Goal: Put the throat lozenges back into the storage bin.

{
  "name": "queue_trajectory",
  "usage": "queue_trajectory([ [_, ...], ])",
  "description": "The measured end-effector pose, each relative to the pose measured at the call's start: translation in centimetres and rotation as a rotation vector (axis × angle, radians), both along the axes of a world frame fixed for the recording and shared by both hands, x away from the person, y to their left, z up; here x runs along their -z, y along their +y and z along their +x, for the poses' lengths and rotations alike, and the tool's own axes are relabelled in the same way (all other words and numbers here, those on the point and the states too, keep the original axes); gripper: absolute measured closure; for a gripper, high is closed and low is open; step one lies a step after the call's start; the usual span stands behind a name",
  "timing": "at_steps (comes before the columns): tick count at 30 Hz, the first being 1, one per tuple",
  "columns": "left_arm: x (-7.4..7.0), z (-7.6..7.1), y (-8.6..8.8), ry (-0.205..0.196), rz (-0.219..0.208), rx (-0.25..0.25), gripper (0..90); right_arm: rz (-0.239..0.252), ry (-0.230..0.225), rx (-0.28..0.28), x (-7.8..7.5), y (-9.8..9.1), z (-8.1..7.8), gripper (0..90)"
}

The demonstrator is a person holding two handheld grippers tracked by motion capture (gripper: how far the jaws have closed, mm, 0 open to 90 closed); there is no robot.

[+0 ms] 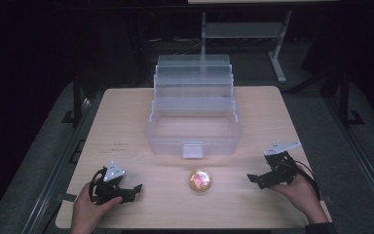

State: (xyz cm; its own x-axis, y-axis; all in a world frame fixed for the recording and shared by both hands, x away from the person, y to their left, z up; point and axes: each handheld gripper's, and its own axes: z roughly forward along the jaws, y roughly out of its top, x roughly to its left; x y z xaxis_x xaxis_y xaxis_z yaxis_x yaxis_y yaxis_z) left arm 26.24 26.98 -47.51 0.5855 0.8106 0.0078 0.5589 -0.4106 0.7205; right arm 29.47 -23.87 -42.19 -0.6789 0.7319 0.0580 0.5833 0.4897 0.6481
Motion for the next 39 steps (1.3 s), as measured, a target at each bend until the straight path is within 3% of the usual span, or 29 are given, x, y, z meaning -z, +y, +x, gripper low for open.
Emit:
queue_trajectory([
  [20, 0.0, 0.0, 0.0, 0.0, 0.0, 0.0, 10.6, -0.027, 0.03, -0.072, -0.6, 2.1, 1.0, 0.6],
  [39, 0.0, 0.0, 0.0, 0.002, 0.001, 0.0, 10.6, -0.033, 0.031, -0.134, -1.2, 4.0, 1.6, 0.6],
])
